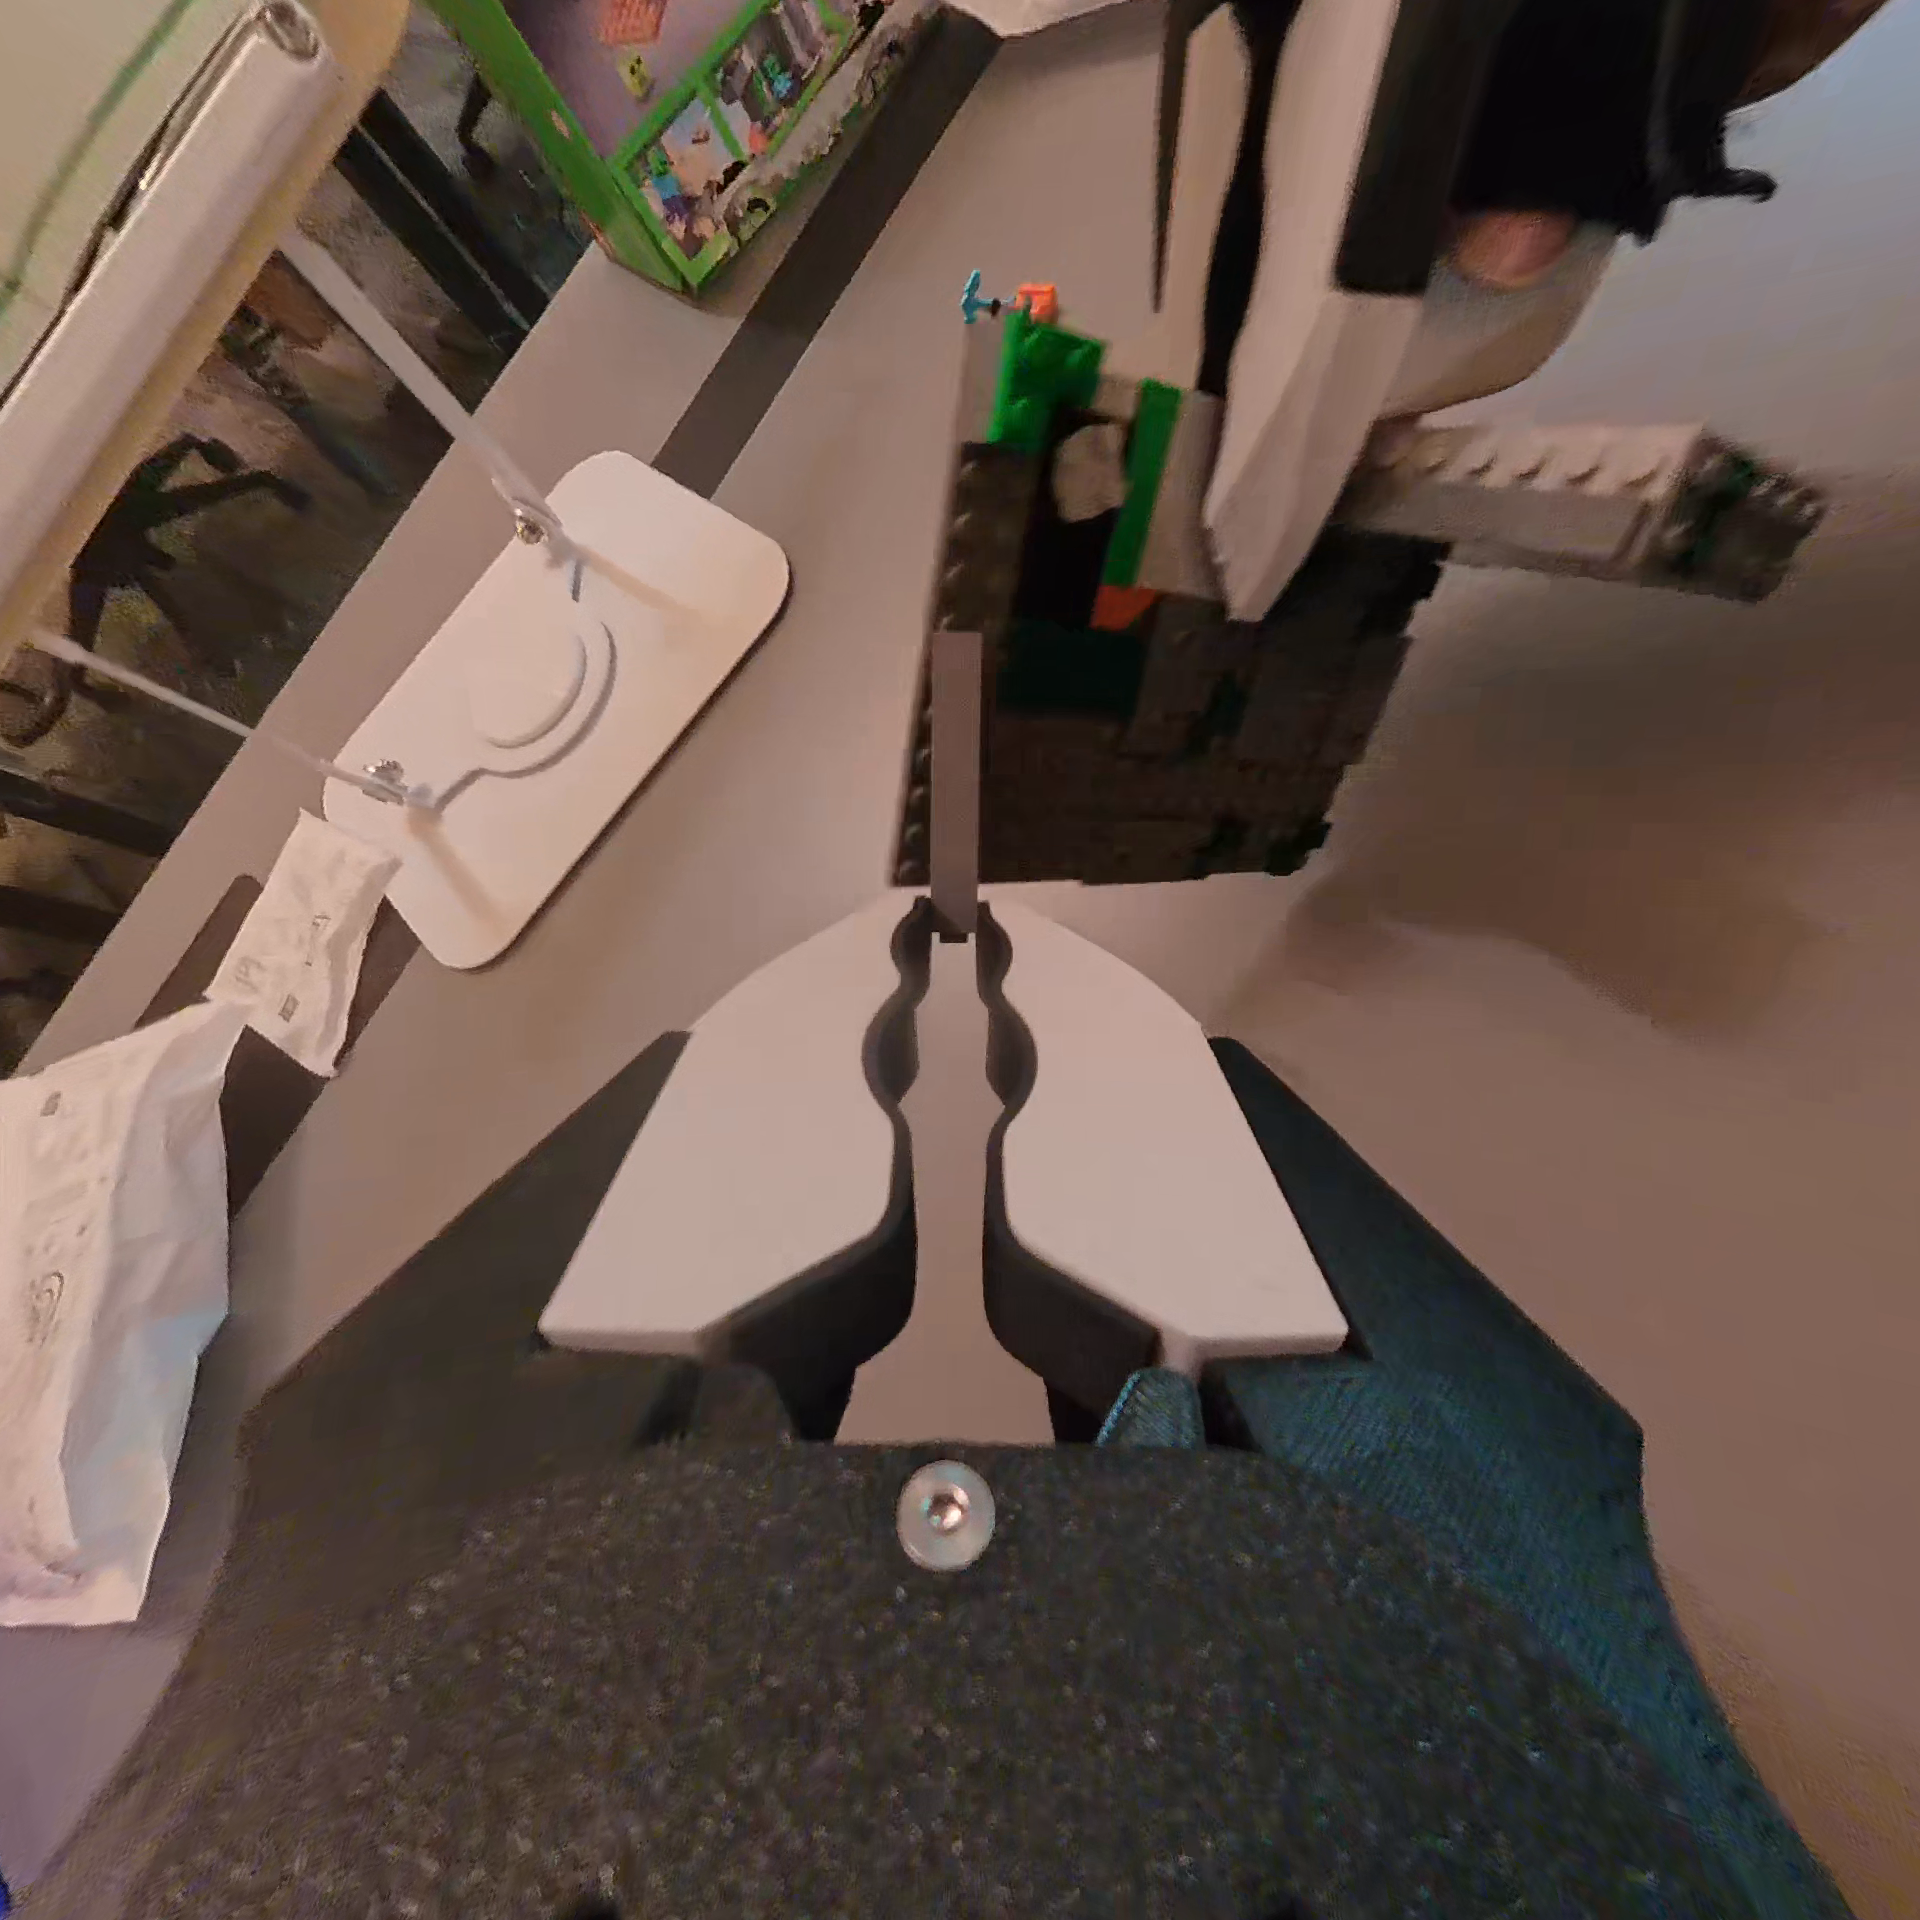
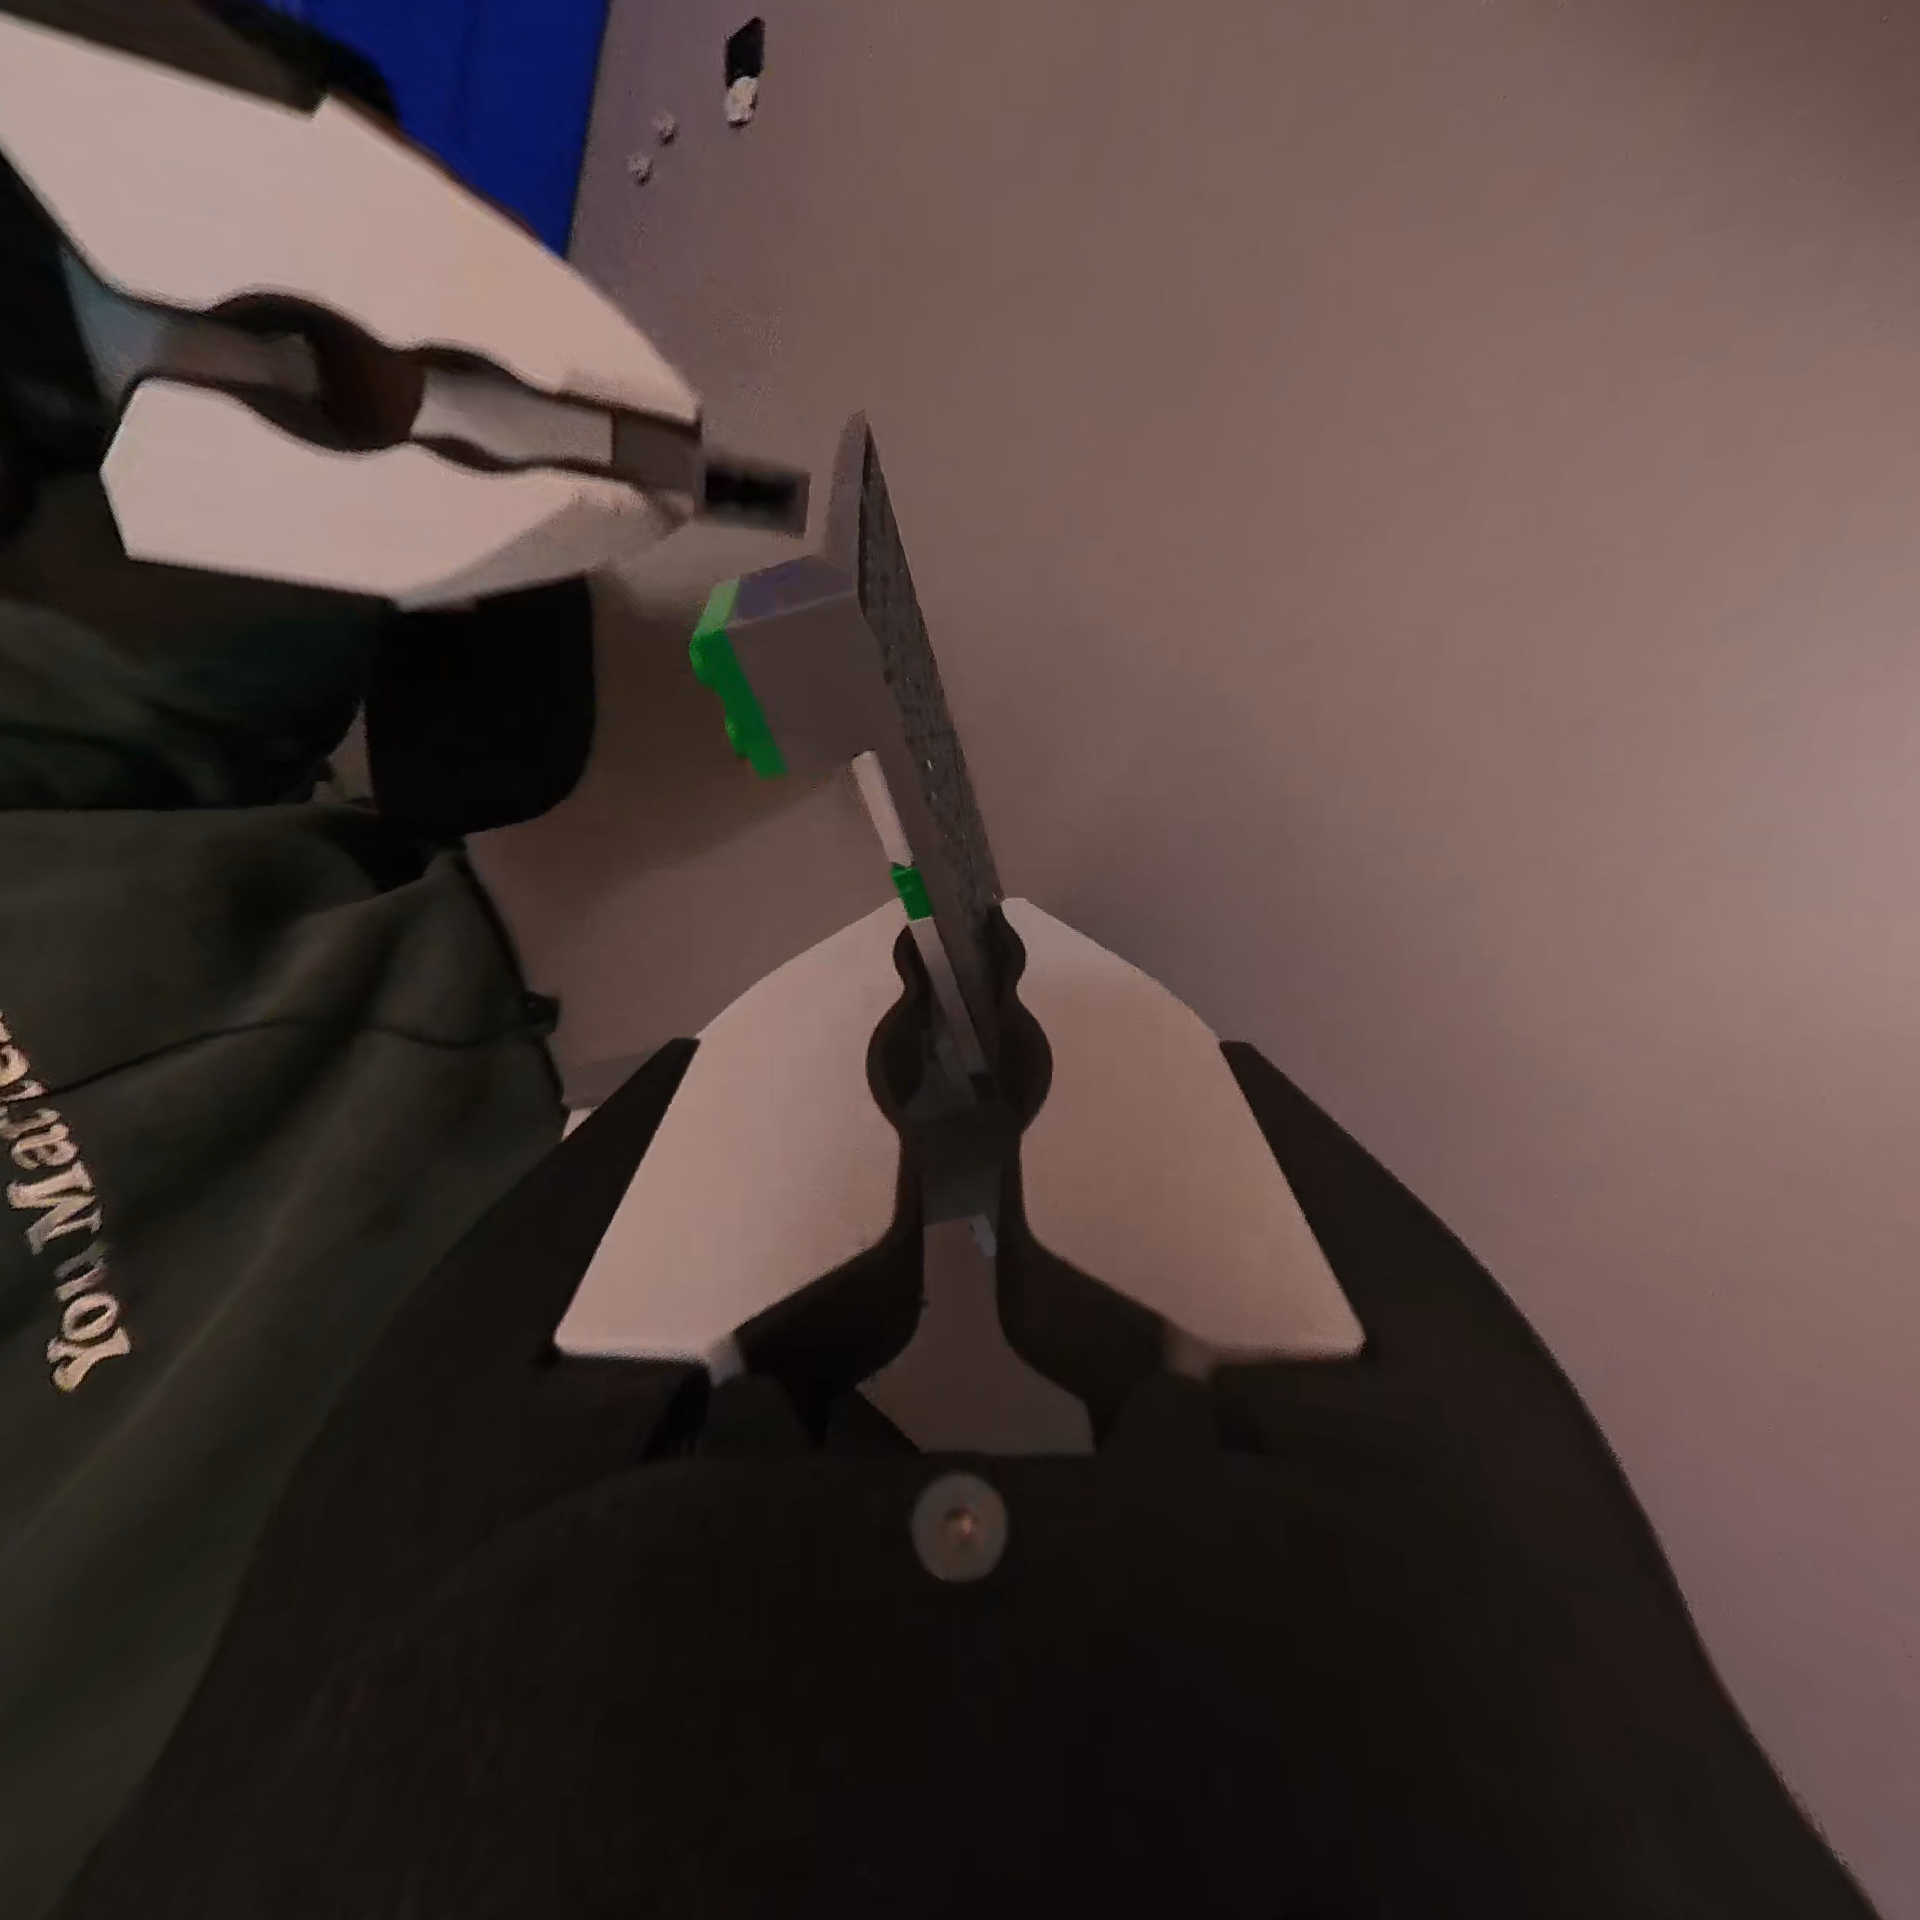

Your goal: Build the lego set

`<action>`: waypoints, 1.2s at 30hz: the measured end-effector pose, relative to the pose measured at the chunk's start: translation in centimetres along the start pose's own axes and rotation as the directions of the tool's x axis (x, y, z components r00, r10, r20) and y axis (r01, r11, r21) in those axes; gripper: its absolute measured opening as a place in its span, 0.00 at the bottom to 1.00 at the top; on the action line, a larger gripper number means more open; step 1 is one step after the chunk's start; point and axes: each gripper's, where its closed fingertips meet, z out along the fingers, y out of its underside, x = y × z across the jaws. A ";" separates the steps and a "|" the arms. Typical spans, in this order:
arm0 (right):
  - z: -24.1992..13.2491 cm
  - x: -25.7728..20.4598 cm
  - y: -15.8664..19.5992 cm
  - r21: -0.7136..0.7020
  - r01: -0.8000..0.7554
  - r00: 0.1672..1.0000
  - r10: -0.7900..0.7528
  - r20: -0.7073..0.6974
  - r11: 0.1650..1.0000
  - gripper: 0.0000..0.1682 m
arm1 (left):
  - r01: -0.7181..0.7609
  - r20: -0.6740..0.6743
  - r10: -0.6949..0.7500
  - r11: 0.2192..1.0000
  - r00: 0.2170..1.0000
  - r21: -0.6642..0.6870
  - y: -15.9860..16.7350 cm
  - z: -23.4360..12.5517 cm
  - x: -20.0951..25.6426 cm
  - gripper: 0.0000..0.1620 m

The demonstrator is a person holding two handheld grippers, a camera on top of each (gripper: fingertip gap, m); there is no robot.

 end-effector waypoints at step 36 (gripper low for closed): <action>3.4 -6.8 8.4 -0.553 0.333 0.857 0.000 0.516 0.763 0.06 | -0.109 -0.638 0.059 0.993 0.768 -0.039 4.6 -5.8 7.3 0.04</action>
